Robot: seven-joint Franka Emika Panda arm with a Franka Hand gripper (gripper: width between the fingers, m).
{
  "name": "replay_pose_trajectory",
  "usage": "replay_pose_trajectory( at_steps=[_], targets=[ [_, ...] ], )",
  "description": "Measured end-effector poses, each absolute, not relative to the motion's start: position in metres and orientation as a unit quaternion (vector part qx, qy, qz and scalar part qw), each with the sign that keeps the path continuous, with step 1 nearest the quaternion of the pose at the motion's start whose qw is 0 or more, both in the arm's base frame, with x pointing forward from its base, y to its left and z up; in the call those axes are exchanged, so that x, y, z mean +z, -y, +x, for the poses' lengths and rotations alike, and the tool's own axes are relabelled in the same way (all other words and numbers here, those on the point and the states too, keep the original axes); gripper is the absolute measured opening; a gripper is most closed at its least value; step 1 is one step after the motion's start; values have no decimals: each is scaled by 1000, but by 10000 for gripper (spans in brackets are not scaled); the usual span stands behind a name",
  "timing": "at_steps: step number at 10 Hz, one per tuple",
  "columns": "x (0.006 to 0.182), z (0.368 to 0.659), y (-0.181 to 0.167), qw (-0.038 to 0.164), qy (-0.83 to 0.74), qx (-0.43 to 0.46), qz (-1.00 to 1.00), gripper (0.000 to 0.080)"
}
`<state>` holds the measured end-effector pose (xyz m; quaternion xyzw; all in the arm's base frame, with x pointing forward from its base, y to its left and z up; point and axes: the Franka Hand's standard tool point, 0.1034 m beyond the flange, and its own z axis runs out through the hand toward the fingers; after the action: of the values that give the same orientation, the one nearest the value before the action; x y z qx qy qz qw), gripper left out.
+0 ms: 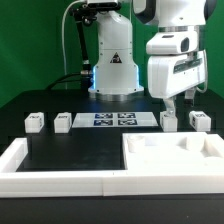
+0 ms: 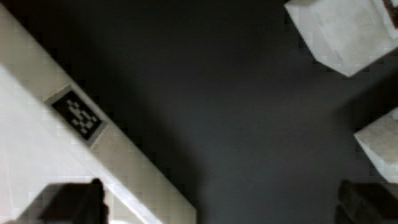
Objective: Assemble square table
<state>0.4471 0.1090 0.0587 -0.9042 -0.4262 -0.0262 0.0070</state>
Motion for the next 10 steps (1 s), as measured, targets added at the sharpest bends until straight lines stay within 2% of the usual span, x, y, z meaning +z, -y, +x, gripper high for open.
replay_pose_trajectory(
  at_steps=[3,8,10],
  targets=[
    [59,446,-112,15,304,-27,-952,649],
    [54,419,-162,37,17,-18,-999,649],
    [53,418,-166,46,-40,-19,-998,649]
  ],
)
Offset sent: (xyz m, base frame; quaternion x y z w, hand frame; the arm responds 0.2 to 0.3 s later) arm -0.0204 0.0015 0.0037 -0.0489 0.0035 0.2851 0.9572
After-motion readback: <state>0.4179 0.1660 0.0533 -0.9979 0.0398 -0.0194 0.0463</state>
